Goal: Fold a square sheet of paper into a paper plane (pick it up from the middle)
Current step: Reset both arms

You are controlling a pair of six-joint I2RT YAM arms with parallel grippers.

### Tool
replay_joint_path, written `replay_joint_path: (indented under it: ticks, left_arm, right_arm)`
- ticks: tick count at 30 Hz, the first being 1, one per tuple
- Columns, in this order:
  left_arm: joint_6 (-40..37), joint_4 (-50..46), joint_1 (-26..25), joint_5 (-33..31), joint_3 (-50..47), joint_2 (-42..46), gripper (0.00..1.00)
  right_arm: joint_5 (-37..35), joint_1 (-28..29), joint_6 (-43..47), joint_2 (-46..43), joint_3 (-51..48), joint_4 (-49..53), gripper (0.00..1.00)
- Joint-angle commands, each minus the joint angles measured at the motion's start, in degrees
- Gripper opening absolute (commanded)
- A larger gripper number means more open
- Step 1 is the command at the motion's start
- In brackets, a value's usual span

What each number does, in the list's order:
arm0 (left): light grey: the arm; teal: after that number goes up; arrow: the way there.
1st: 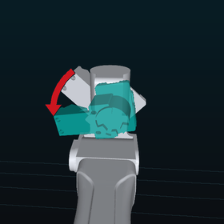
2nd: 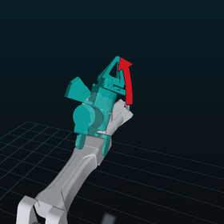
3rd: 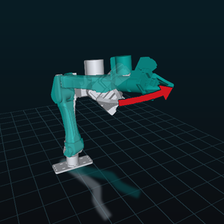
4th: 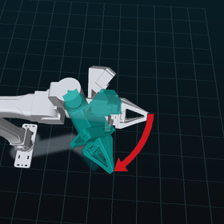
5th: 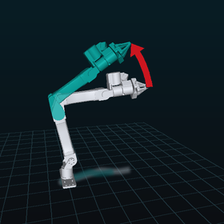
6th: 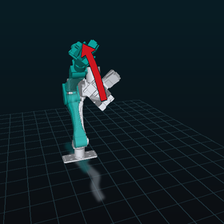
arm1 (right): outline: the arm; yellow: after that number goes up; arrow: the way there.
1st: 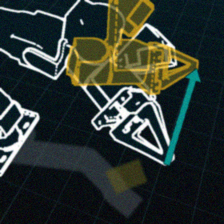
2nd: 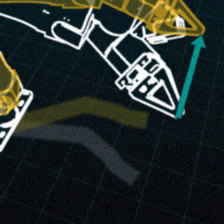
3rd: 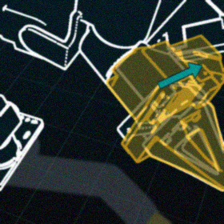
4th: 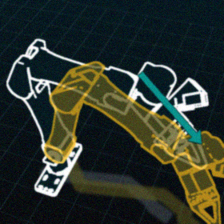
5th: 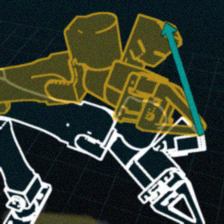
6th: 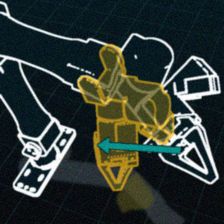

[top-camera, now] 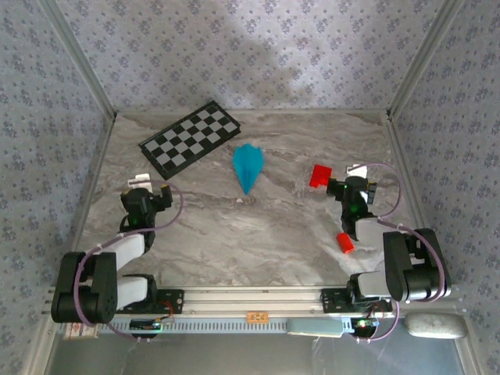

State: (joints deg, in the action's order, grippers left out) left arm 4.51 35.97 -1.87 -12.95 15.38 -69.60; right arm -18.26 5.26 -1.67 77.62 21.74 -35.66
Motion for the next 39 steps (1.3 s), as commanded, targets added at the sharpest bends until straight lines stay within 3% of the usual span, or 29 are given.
replay_joint_path:
  ticks: [1, 10, 15, 18, 39]
  left_arm:
    - [-2.4, 12.6, 2.2, 10.3, -0.8, -3.2, 1.00]
    - [-3.3, 21.0, 3.1, 13.0, 2.2, -17.2, 1.00]
    - [-2.7, 16.3, 3.0, 10.6, 4.7, -17.7, 1.00]
    - [-2.7, 11.3, 1.1, 3.5, 7.9, -18.3, 1.00]
    - [-2.3, 10.6, 1.6, 4.9, 8.4, -18.4, 1.00]
  right_arm:
    - [5.2, -1.7, 5.1, 2.4, -2.2, -10.4, 1.00]
    - [8.3, -3.7, 4.4, 9.6, -2.0, -16.4, 1.00]
    - [9.2, -5.2, 2.6, 9.8, -0.1, -12.7, 1.00]
    - [10.1, -5.7, 2.5, 9.7, 0.1, -12.3, 1.00]
    - [10.1, -5.7, 2.5, 9.7, 0.2, -12.1, 1.00]
